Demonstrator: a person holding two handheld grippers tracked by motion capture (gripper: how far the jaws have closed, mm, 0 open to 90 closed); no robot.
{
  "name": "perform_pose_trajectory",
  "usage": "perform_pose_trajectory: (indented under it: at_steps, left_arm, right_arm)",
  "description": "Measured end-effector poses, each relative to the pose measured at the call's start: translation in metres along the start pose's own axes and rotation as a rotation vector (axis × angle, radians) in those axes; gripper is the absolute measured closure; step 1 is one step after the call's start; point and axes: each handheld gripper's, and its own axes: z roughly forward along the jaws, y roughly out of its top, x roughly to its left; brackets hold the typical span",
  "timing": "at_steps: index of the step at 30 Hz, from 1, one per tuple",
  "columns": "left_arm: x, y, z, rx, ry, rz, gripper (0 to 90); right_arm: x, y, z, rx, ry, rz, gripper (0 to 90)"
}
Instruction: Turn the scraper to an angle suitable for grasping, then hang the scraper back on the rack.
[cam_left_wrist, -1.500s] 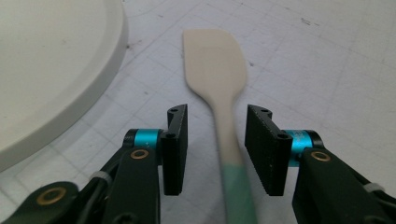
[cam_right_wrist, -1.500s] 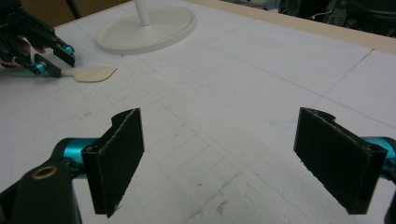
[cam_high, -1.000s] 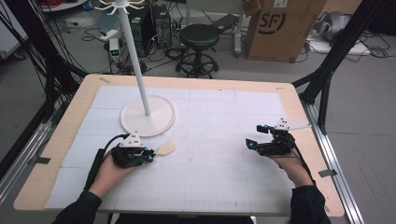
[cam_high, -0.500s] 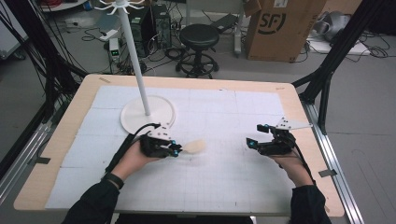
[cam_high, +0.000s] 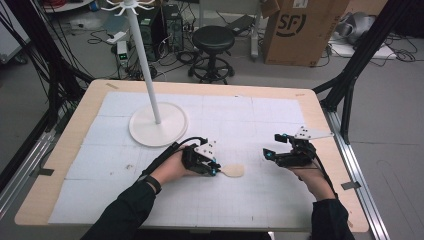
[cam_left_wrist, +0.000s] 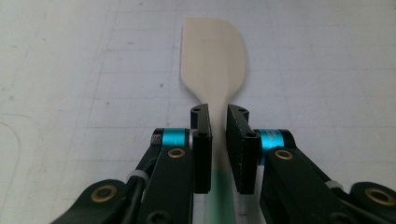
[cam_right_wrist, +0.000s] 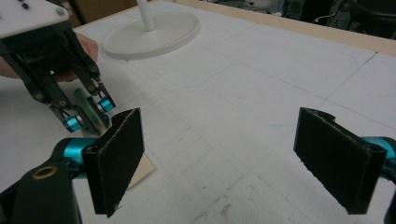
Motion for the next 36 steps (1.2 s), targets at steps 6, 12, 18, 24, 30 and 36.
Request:
perform_pose_trajectory:
  at_steps: [6,12,18,24,30,36]
  left_arm:
    - [0.005,0.000,-0.020,-0.043,0.062,-0.120,40.0]
    - [-0.006,-0.010,-0.083,-0.181,0.214,-0.180,29.1]
    - [-0.024,-0.057,-0.147,-0.274,0.438,-0.258,23.2]
    - [-0.038,-0.118,-0.197,-0.381,0.626,-0.396,20.9]
    - [-0.042,-0.148,-0.225,-0.480,0.707,-0.478,19.0]
    - [-0.044,-0.148,-0.227,-0.471,0.718,-0.460,19.0]
  right_arm:
    - [0.001,0.000,0.001,0.009,0.001,0.001,15.3]
    - [0.002,0.000,0.002,0.009,-0.006,-0.003,15.3]
    - [0.004,0.001,0.004,0.011,-0.007,-0.008,15.3]
    - [0.004,0.001,0.006,0.014,-0.016,-0.010,15.3]
    - [0.005,0.000,0.005,0.014,-0.016,-0.007,15.3]
    - [0.007,0.001,0.006,0.011,-0.007,-0.012,15.3]
